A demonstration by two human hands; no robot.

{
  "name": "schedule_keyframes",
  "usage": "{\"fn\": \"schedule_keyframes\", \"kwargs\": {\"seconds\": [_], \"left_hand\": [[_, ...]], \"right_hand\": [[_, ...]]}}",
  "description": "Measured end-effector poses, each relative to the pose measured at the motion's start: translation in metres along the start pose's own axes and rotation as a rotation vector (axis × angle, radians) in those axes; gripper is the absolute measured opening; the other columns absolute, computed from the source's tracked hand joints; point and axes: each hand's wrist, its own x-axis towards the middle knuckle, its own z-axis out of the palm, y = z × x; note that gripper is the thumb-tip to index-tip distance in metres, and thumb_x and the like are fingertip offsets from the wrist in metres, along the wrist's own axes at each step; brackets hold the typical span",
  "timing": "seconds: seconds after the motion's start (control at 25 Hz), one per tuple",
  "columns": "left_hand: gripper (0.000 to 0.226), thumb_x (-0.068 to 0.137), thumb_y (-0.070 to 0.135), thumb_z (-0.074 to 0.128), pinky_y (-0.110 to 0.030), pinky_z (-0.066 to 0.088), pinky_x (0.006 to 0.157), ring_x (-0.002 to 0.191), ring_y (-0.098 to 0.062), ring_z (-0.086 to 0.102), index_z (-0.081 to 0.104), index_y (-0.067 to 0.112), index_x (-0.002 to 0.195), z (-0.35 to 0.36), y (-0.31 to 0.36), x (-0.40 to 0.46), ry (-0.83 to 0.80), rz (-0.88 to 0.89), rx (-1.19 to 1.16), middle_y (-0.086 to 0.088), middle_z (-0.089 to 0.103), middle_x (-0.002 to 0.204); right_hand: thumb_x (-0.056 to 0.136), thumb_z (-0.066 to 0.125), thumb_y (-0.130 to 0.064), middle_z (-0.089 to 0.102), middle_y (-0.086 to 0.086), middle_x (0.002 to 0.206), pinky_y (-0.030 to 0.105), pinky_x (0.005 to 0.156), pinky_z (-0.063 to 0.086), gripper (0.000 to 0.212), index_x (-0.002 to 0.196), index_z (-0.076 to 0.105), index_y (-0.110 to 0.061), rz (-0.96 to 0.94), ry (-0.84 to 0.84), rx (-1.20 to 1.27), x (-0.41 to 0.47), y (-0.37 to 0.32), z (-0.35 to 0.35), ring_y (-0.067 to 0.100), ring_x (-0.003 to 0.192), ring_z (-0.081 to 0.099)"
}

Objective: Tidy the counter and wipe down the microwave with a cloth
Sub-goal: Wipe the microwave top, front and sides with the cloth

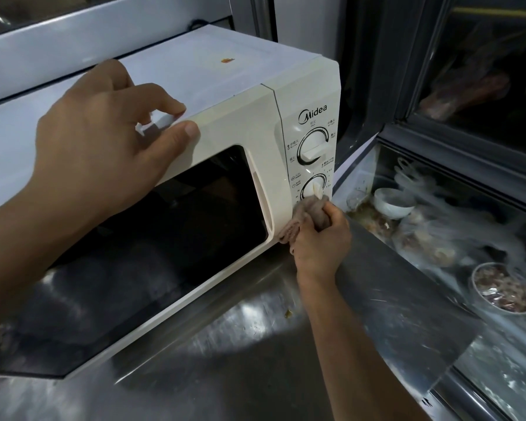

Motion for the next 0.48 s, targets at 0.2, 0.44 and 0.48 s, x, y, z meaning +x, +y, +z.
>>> {"fn": "schedule_keyframes", "kwargs": {"seconds": [0.2,0.44,0.48], "left_hand": [[0.050,0.085,0.062,0.040,-0.041,0.044,0.074,0.087,-0.020,0.048,0.061,0.031,0.118,0.001,-0.003,0.001,-0.006,0.014,0.033,-0.002,0.048,0.093],[0.049,0.084,0.059,0.043,-0.044,0.047,0.076,0.089,-0.025,0.052,0.064,0.028,0.114,-0.001,0.001,-0.001,0.009,0.012,0.011,-0.004,0.049,0.093],[0.049,0.084,0.059,0.043,-0.044,0.047,0.076,0.089,-0.026,0.053,0.064,0.027,0.114,-0.001,0.001,-0.002,0.010,0.010,0.015,-0.005,0.051,0.094]], "right_hand": [[0.087,0.045,0.010,0.067,0.014,0.077,0.037,0.053,0.056,0.022,0.103,0.052,-0.002,0.103,-0.023,0.139,0.044,0.005,-0.012,0.024,0.062,0.067],[0.087,0.058,0.003,0.064,0.006,0.087,0.040,0.070,0.059,0.022,0.095,0.048,-0.014,0.110,-0.113,0.032,-0.015,0.015,0.001,0.017,0.076,0.067],[0.085,0.060,0.004,0.063,0.006,0.091,0.042,0.074,0.058,0.023,0.096,0.049,-0.013,0.100,-0.133,0.017,-0.021,0.018,0.001,0.018,0.080,0.067]]}}
